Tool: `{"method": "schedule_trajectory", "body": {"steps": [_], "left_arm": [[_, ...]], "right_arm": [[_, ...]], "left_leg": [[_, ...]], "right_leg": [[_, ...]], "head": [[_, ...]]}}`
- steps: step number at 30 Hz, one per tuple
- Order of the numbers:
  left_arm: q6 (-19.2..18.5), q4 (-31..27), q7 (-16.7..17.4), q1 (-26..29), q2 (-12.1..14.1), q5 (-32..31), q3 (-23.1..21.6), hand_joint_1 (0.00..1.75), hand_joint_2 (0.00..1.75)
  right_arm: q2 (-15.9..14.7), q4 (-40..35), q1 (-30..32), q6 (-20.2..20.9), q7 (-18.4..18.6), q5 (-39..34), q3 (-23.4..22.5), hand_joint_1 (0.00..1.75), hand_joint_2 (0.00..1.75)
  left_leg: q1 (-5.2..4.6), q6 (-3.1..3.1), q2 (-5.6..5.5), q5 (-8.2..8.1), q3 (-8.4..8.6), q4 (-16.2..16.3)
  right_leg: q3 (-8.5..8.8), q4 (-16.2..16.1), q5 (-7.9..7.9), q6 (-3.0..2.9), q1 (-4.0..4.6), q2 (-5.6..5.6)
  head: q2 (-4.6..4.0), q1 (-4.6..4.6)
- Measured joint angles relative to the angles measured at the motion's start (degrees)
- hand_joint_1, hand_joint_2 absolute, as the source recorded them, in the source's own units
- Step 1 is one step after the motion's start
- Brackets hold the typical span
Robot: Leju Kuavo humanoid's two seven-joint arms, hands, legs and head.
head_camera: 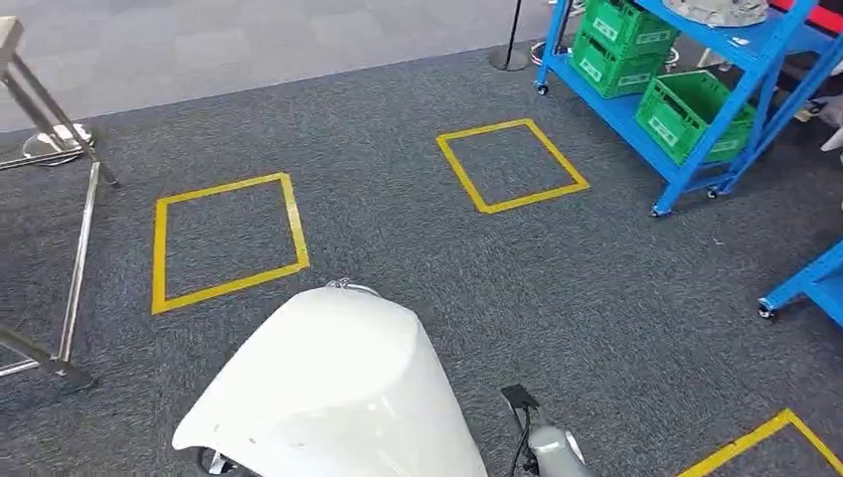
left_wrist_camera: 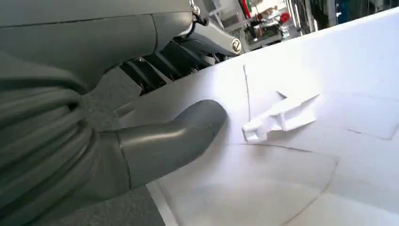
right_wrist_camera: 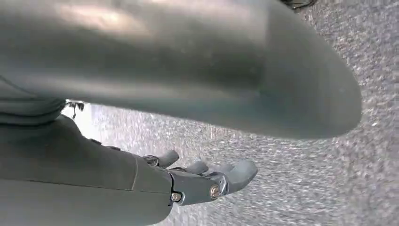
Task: Take the parts from the cabinet and place them on the table.
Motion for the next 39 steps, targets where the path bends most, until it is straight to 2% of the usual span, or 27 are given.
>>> {"method": "schedule_trajectory", "body": {"steps": [1,2,3,6,7,8,9,10,12,13,14,16,17,18,22,23,25,27,28,29,30,32,33,34,37,38,39], "left_arm": [[0.0,0.0,0.0,0.0,0.0,0.0,0.0,1.75,1.75],[0.0,0.0,0.0,0.0,0.0,0.0,0.0,1.75,1.75],[0.0,0.0,0.0,0.0,0.0,0.0,0.0,1.75,1.75],[0.0,0.0,0.0,0.0,0.0,0.0,0.1,1.75,1.75],[0.0,0.0,0.0,0.0,0.1,0.0,0.1,1.75,1.75],[0.1,-0.1,0.0,0.1,0.2,0.0,0.2,1.75,1.75],[0.1,-0.1,0.0,-0.1,0.2,0.0,0.3,1.75,1.75],[0.1,-0.1,0.0,-0.2,0.2,0.0,0.3,1.75,1.75],[0.6,-0.1,0.1,0.2,0.3,0.0,0.3,1.75,1.75],[1.0,0.0,0.3,0.5,0.6,0.0,0.4,1.75,1.75],[1.3,0.0,0.4,0.9,0.8,0.0,0.5,1.75,1.75],[1.8,0.0,0.4,1.3,1.1,-0.4,0.9,1.75,1.75],[2.0,0.0,0.5,1.4,1.2,-0.4,1.1,1.75,1.75],[2.0,0.0,0.5,1.5,1.3,-0.5,1.3,1.75,1.75],[1.6,-0.3,0.4,2.2,1.6,-1.4,1.6,1.75,1.75],[1.3,-0.7,0.2,2.3,1.5,-1.4,1.7,1.75,1.75],[0.5,-0.9,-0.3,2.2,1.3,-1.7,1.8,1.75,1.75],[-0.1,-0.8,-0.5,2.3,1.2,-1.7,1.7,1.75,1.75],[-0.3,-0.6,-0.6,2.3,1.2,-1.7,1.7,1.75,1.75],[-0.4,-0.5,-0.7,2.3,1.2,-1.7,1.7,1.75,1.75],[-0.4,-0.5,-0.7,2.3,1.2,-1.7,1.7,1.75,1.75],[-0.4,-0.5,-0.9,2.1,1.1,-1.6,1.7,1.75,1.75],[-0.4,-0.5,-0.9,1.9,1.0,-1.5,1.7,1.75,1.75],[-0.4,-0.5,-1.0,1.8,1.0,-1.3,1.7,1.75,1.75],[-0.3,-0.5,-1.1,1.7,1.0,-1.3,1.9,1.75,1.75],[-0.2,-0.5,-1.0,1.6,1.0,-1.3,2.1,1.75,1.75],[0.0,-0.6,-1.0,1.5,1.0,-1.3,2.4,1.75,1.75]], "right_arm": [[0.0,0.0,0.0,0.0,0.0,0.0,0.1,0.0,0.0],[0.0,0.0,0.0,0.0,0.0,0.0,0.1,0.0,0.0],[0.0,0.0,-0.1,0.0,0.0,0.0,0.1,0.0,0.0],[0.0,0.0,-0.2,0.0,0.1,0.0,0.3,0.0,0.0],[0.0,0.0,-0.3,-0.1,0.1,0.0,0.3,0.0,0.0],[0.1,0.0,-0.4,-0.1,0.1,0.0,0.3,0.0,0.0],[0.1,0.0,-0.4,-0.1,0.1,0.0,0.3,0.0,0.0],[0.1,0.0,-0.2,-0.1,0.1,0.1,0.3,0.0,0.0],[0.1,0.0,0.1,0.2,0.1,0.4,0.3,0.0,0.0],[0.1,0.0,0.1,0.3,0.1,0.6,0.3,0.0,0.0],[0.1,0.0,0.1,0.3,0.1,0.7,0.4,0.0,0.0],[0.1,0.0,0.1,0.4,0.1,1.2,0.5,0.0,0.0],[0.1,0.0,0.1,0.4,0.1,1.4,0.6,0.0,0.0],[0.0,0.0,0.0,0.4,0.1,1.4,0.7,0.0,0.0],[-0.1,0.0,-0.3,0.4,0.1,1.4,1.0,0.0,0.0],[-0.1,-0.2,-0.3,0.3,0.1,1.2,1.0,0.0,0.0],[-0.2,-0.3,-0.2,0.1,0.0,0.5,1.1,0.0,0.0],[-0.9,-0.3,0.2,-0.4,0.0,-0.1,1.0,0.0,0.0],[-1.0,-0.3,0.5,-0.4,0.0,-0.2,0.9,0.0,0.0],[-1.5,-0.3,0.6,-0.5,0.0,-0.4,0.8,0.0,0.0],[-1.6,-0.3,0.6,-0.6,0.0,-0.5,0.7,0.0,0.0],[-2.2,-0.3,0.6,-0.7,0.0,-0.5,0.7,0.0,0.0],[-2.3,-0.3,0.6,-0.7,0.0,-0.5,0.6,0.0,0.0],[-2.4,-0.3,0.6,-0.7,0.0,-0.5,0.5,0.0,0.0],[-2.6,-0.3,0.5,-0.7,0.0,-0.5,0.3,0.0,0.0],[-2.6,-0.3,0.5,-0.7,0.0,-0.3,0.3,0.0,0.0],[-2.6,-0.4,0.3,-0.7,0.0,-0.2,0.3,0.0,0.0]], "left_leg": [[0.0,-0.15,-0.8,-0.11,0.03,0.2],[0.04,-0.33,-1.49,-0.31,-0.06,0.5],[-0.25,-0.64,-1.91,-0.46,-0.33,0.8],[0.02,-1.59,-3.28,-0.26,-0.74,0.3],[-0.02,-1.97,-3.79,-0.29,-0.95,0.3],[-0.12,-2.11,-2.13,-0.66,-0.83,0.9],[-0.35,-2.49,1.16,-2.09,-1.67,2.8],[-0.16,-2.89,3.12,-4.44,-3.65,6.8],[0.3,-3.36,4.06,-8.28,-8.57,16.2],[0.54,-3.56,4.11,-8.49,-10.04,18.5],[0.73,-3.69,4.18,-7.39,-9.9,17.9],[0.96,-3.7,4.91,-2.61,-5.87,9.7],[0.93,-3.54,6.38,-0.33,-2.84,4.0],[0.52,-3.17,8.96,-0.29,-1.23,0.6],[-0.16,-1.51,6.36,0.06,-1.2,0.3],[0.41,-0.92,5.52,0.5,-0.46,-0.4],[0.43,-0.35,4.56,0.64,-0.13,-0.7],[0.32,-0.05,3.08,0.53,-0.17,-0.6],[0.23,-0.01,2.13,0.51,-0.19,-0.5],[0.19,0.01,1.34,0.48,-0.19,-0.4],[0.19,0.0,0.57,0.46,-0.16,-0.3],[0.25,-0.23,-0.94,0.31,-0.1,0.1],[0.34,-0.44,-1.55,0.2,-0.23,0.4],[0.05,-0.9,-2.13,0.01,-0.5,0.6],[0.31,-1.95,-3.26,0.48,-0.85,0.0],[0.12,-2.28,-3.11,0.42,-1.15,0.2],[-0.03,-2.45,0.18,-0.44,-1.38,1.3]], "right_leg": [[2.29,-5.2,2.85,-0.18,-0.03,0.55],[4.67,-10.5,4.88,-0.39,-0.16,2.19],[5.08,-11.5,3.64,-0.45,-0.08,3.72],[5.14,-11.8,4.0,-1.12,0.29,2.29],[5.63,-12.2,4.23,-1.57,-0.15,1.7],[5.85,-12.6,4.44,-1.92,-0.32,0.99],[6.07,-12.7,4.39,-2.31,-0.24,0.63],[6.23,-12.7,4.31,-2.46,-0.11,-0.13],[6.37,-12.7,4.03,-2.75,0.0,-1.75],[6.39,-12.7,3.93,-2.71,-0.01,-2.48],[6.5,-12.7,3.81,-2.6,-0.03,-3.08],[6.95,-12.7,3.46,-2.34,-0.07,-4.39],[7.32,-12.7,3.23,-2.06,-0.11,-5.0],[7.57,-12.6,2.89,-1.64,0.21,-5.47],[8.45,-13.1,2.64,-0.1,-0.15,-7.22],[8.46,-13.0,2.13,0.36,-0.46,-7.12],[6.5,-7.8,-0.9,0.41,-0.54,-2.0],[1.69,1.4,-4.63,0.47,-0.3,-0.44],[-0.49,4.8,-5.22,0.41,-0.15,-0.34],[-1.15,5.1,-4.47,0.27,-0.03,-0.29],[-0.52,2.7,-2.26,0.08,0.04,-0.15],[3.76,-7.4,3.56,-0.24,-0.03,0.93],[5.58,-11.8,4.39,-0.47,-0.2,3.22],[5.79,-12.2,3.87,-0.53,0.17,3.7],[5.75,-12.3,4.2,-1.41,0.42,2.18],[6.1,-12.8,4.57,-1.95,-0.17,1.55],[6.23,-12.9,4.68,-2.32,-0.06,0.92]], "head": [[0.0,0.04],[0.0,0.07],[0.0,0.02],[0.0,0.13],[0.0,0.11],[0.0,0.2],[0.0,-0.35],[0.0,-0.44],[0.0,-0.46],[0.0,-0.48],[0.0,-0.44],[0.0,-0.44],[0.0,-0.46],[0.0,-0.48],[0.0,-0.28],[0.0,-0.17],[0.0,0.08],[0.0,0.57],[0.0,0.57],[0.0,0.57],[0.0,0.59],[0.0,0.59],[0.0,0.66],[0.0,0.61],[0.0,0.7],[0.0,0.61],[0.0,0.77]]}}
